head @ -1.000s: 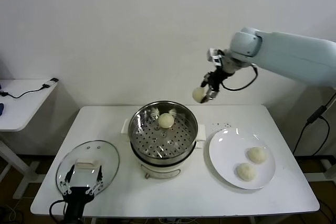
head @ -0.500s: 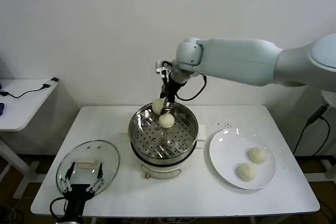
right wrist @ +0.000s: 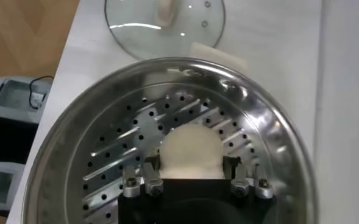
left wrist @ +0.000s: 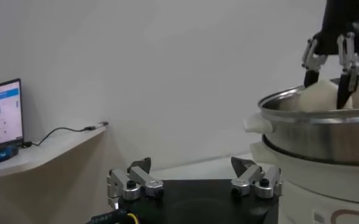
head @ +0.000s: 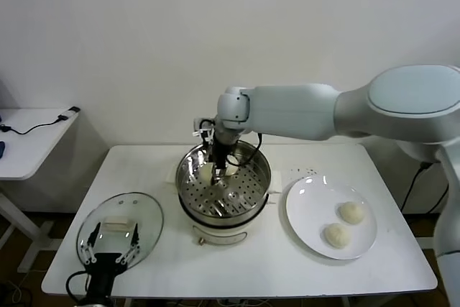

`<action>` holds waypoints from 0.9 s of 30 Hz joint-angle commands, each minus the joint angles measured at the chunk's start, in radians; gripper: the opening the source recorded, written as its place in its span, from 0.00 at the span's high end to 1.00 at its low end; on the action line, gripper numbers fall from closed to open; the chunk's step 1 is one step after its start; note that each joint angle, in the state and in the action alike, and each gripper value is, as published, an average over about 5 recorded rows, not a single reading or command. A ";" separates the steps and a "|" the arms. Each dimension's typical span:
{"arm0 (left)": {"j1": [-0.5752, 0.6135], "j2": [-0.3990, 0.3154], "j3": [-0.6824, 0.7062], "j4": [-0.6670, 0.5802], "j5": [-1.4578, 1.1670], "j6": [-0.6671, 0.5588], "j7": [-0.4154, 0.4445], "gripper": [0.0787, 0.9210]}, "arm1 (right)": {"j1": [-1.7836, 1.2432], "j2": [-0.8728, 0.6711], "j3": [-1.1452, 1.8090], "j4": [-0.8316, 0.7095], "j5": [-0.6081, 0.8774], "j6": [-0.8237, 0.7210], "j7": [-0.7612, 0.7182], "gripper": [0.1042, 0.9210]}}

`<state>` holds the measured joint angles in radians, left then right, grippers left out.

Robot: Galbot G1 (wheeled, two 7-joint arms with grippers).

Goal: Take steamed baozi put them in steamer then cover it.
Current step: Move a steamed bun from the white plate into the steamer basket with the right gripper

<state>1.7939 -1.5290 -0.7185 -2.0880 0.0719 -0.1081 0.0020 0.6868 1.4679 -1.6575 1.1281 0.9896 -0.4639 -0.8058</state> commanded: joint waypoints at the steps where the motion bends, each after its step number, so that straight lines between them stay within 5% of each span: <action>1: -0.002 0.002 0.000 0.008 -0.001 -0.001 0.000 0.12 | -0.073 0.051 0.003 -0.043 -0.011 -0.004 0.010 0.32; 10: -0.009 0.001 -0.001 0.012 0.000 0.002 0.000 0.12 | -0.079 0.051 0.009 -0.060 -0.021 -0.003 0.006 0.29; 16: -0.012 0.003 -0.001 0.012 0.000 0.002 0.000 0.12 | -0.031 0.004 0.019 -0.022 -0.016 0.001 -0.016 0.14; 27: -0.012 0.004 0.003 0.006 0.006 0.005 0.000 0.12 | 0.139 -0.317 0.053 0.207 -0.107 0.042 -0.084 0.12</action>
<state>1.7810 -1.5261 -0.7164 -2.0816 0.0773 -0.1037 0.0018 0.7179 1.3776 -1.6278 1.1855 0.9531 -0.4442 -0.8509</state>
